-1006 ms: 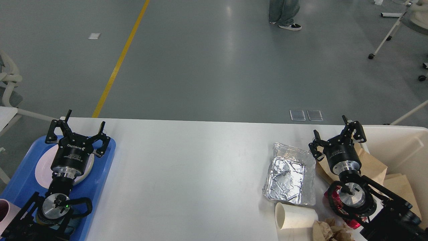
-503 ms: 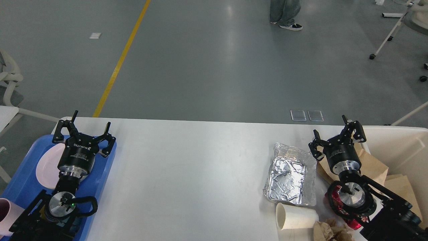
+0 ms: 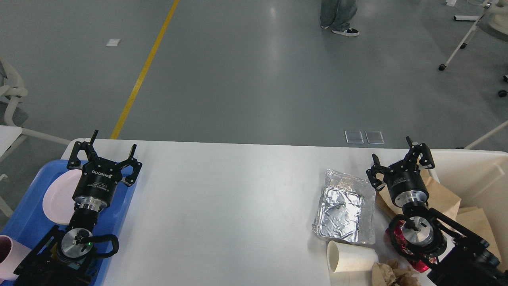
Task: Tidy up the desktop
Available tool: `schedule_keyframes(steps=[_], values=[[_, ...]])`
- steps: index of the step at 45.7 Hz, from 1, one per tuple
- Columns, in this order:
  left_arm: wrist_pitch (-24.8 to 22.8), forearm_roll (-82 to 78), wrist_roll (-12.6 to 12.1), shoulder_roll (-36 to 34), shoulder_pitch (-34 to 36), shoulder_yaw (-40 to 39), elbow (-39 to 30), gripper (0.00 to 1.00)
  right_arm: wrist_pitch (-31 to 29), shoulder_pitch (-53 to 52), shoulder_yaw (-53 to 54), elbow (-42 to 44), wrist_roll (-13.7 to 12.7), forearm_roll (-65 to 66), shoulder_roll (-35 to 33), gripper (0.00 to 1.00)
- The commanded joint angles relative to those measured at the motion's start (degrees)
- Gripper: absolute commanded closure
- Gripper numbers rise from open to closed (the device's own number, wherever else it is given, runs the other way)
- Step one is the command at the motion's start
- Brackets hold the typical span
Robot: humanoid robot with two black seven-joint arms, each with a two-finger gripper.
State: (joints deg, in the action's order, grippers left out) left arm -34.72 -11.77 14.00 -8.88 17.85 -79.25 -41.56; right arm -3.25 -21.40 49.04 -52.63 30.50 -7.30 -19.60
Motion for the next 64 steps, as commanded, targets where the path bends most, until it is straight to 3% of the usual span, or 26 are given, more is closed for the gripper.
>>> schedule_keyframes(steps=[1,31,37,44,64], values=[[0.0,0.0,0.0,-0.1,0.0,0.1,0.0,0.04,0.0,0.0,0.0,0.0,0.0,0.0,0.0,0.00],[0.0,0.0,0.0,-0.1,0.0,0.2,0.1,0.04,0.0,0.0,-0.2,0.0,-0.1,0.0,0.0,0.00],[0.0,0.0,0.0,-0.1,0.0,0.1,0.0,0.04,-0.1,-2.2,0.2,3.3,-0.3,0.0,-0.1,0.00],[0.0,0.0,0.0,-0.1,0.0,0.2,0.1,0.04,-0.4,-4.4,2.0,4.2,-0.5,-0.9,-4.6,0.00],[0.0,0.0,0.0,-0.1,0.0,0.2,0.0,0.04,-1.8,-5.1,1.5,5.3,-5.0,-0.9,-9.3,0.00]])
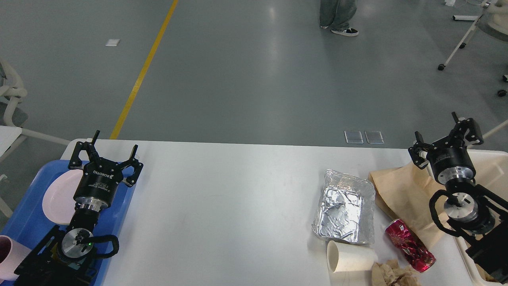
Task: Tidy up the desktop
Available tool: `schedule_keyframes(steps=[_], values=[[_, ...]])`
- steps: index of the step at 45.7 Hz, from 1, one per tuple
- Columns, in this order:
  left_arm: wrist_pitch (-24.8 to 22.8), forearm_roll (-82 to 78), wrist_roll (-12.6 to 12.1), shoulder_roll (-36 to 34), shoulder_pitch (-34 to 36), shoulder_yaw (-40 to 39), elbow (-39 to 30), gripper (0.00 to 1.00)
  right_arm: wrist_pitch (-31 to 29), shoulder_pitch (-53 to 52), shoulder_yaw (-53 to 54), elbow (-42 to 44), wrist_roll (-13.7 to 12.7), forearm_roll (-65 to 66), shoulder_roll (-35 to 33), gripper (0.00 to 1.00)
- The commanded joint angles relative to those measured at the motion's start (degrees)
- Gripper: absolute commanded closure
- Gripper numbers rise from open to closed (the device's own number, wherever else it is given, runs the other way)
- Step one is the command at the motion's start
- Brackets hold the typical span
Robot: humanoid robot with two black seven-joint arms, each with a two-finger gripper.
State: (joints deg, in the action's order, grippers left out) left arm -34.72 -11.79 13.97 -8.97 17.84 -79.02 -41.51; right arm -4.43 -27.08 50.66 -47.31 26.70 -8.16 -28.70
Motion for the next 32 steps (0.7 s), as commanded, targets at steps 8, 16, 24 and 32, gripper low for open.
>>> schedule_keyframes(steps=[8,16,24,32], values=[[0.0,0.0,0.0,0.0,0.0,0.0,0.0,0.04,-0.8,1.5,-0.4,-0.6,-6.5,0.0,0.3,0.00],[-0.1,0.0,0.0,0.0,0.0,0.0,0.0,0.04,-0.8,1.1,-0.5,-0.8,-6.9,0.1,2.8,0.00],[0.0,0.0,0.0,0.0,0.0,0.0,0.0,0.04,-0.5,0.4,-0.5,-1.6,-7.0,0.2,3.6,0.00],[0.0,0.0,0.0,0.0,0.0,0.0,-0.1,0.04,0.0,0.4,-0.4,-3.0,-6.9,0.2,3.3,0.00]])
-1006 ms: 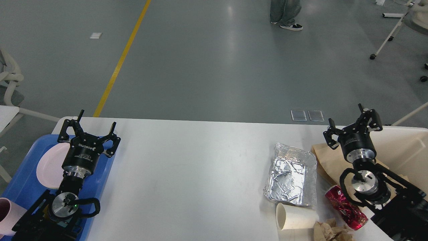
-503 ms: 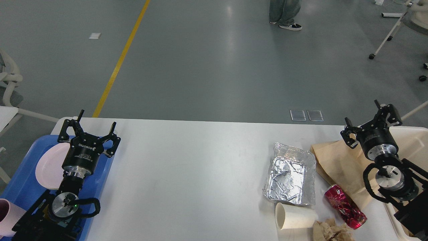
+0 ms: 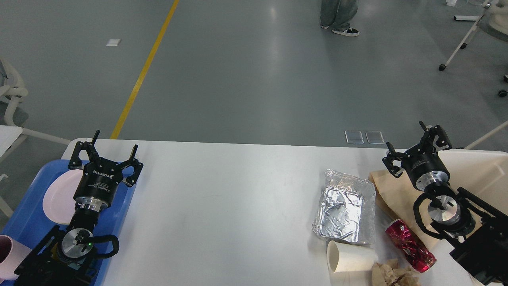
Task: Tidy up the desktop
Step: 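Raise the right arm up away from the table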
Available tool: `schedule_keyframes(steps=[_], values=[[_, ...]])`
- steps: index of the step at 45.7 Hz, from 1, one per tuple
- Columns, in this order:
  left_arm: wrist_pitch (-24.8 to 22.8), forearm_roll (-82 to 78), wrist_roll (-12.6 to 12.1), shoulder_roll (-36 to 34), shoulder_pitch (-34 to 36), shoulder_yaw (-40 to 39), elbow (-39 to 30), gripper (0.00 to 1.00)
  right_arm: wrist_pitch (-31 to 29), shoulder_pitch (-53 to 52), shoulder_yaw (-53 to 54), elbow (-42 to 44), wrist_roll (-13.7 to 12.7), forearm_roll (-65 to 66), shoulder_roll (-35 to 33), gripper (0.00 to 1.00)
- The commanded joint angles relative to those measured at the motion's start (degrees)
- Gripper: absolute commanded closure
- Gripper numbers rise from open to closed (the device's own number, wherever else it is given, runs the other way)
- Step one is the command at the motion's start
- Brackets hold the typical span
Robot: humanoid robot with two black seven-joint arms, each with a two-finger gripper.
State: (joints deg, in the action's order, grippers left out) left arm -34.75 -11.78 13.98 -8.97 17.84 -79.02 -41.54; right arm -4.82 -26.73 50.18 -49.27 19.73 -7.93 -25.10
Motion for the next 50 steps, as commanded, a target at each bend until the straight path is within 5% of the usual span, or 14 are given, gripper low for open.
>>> schedule_keyframes(steps=[1,14,22,35,42,50], values=[[0.0,0.0,0.0,0.0,0.0,0.0,0.0,0.04,0.4,-0.1,0.1,-1.1,0.1,0.0,-0.4,0.00],[0.0,0.0,0.0,0.0,0.0,0.0,0.0,0.04,0.4,0.1,-0.7,-1.6,0.4,0.0,-1.1,0.00],[0.0,0.0,0.0,0.0,0.0,0.0,0.1,0.04,0.3,-5.4,-9.9,-0.7,0.5,-0.2,-8.0,0.00],[0.0,0.0,0.0,0.0,0.0,0.0,0.0,0.04,-5.0,-34.8,-61.7,-0.3,0.7,-0.2,-16.6,0.00],[0.0,0.0,0.0,0.0,0.0,0.0,0.1,0.04,-5.3,-52.8,-89.3,-0.3,0.6,-0.3,-13.1,0.00],[0.0,0.0,0.0,0.0,0.0,0.0,0.0,0.04,-5.9,-66.7,-114.2,-1.0,0.6,-0.5,-1.6,0.00]])
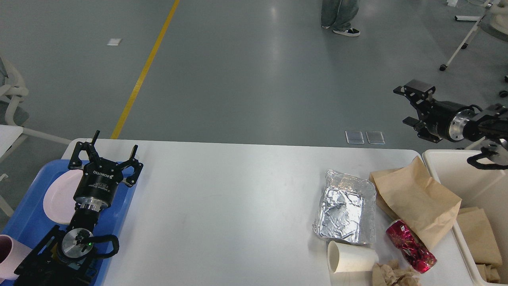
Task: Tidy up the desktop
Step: 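Raise the right arm up away from the table, then lower the right gripper toward the brown paper bag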
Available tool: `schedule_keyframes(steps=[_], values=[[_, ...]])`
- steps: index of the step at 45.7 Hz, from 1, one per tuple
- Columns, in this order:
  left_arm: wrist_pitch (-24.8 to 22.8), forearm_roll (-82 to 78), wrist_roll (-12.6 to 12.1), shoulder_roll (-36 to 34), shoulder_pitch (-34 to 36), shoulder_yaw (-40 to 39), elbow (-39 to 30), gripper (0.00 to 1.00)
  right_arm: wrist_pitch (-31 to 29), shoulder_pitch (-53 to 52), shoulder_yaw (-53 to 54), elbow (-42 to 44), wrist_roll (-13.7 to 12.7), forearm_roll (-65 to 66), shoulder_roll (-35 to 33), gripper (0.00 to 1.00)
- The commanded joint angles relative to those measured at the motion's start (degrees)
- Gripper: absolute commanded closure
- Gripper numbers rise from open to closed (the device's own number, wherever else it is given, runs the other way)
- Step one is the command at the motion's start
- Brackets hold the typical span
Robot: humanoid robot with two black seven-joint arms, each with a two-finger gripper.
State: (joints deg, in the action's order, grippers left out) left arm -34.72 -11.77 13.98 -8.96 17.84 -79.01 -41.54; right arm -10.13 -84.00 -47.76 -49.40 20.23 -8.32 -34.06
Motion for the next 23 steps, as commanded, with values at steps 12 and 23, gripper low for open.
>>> schedule_keyframes(steps=[12,23], values=[[0.0,0.0,0.0,0.0,0.0,0.0,0.0,0.04,-33.3,-30.0,-32.7,-10.4,-2.0,-2.2,20.2,0.00],[0.0,0.0,0.0,0.0,0.0,0.0,0.1,0.04,-38.4,-42.7,-32.0,-27.2,-22.8,-2.2,25.4,0.00]])
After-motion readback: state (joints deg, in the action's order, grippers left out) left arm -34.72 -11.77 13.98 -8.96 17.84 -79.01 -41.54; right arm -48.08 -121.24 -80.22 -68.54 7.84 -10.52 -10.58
